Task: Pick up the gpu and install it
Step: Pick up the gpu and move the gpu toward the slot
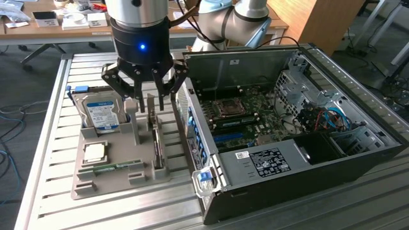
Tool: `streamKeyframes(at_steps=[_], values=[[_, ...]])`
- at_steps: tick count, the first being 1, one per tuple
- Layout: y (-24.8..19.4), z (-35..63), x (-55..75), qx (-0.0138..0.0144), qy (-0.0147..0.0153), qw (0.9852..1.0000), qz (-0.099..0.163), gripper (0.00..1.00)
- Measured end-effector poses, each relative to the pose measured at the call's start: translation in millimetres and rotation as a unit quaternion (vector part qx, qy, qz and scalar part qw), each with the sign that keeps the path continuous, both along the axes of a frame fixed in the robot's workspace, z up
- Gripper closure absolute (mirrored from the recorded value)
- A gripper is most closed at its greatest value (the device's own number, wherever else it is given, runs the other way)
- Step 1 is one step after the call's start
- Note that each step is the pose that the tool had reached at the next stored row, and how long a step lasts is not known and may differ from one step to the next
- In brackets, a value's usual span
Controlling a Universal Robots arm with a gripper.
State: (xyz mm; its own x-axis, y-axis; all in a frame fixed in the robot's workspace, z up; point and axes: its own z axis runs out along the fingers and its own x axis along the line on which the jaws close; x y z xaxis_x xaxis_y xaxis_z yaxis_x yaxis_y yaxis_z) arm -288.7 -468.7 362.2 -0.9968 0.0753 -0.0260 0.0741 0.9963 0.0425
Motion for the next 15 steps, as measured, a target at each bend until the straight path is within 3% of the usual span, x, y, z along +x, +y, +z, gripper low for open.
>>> streamKeyframes(at_steps=[15], values=[[0.0, -24.8, 0.0, 0.0, 0.0, 1.0, 0.0, 0.58]])
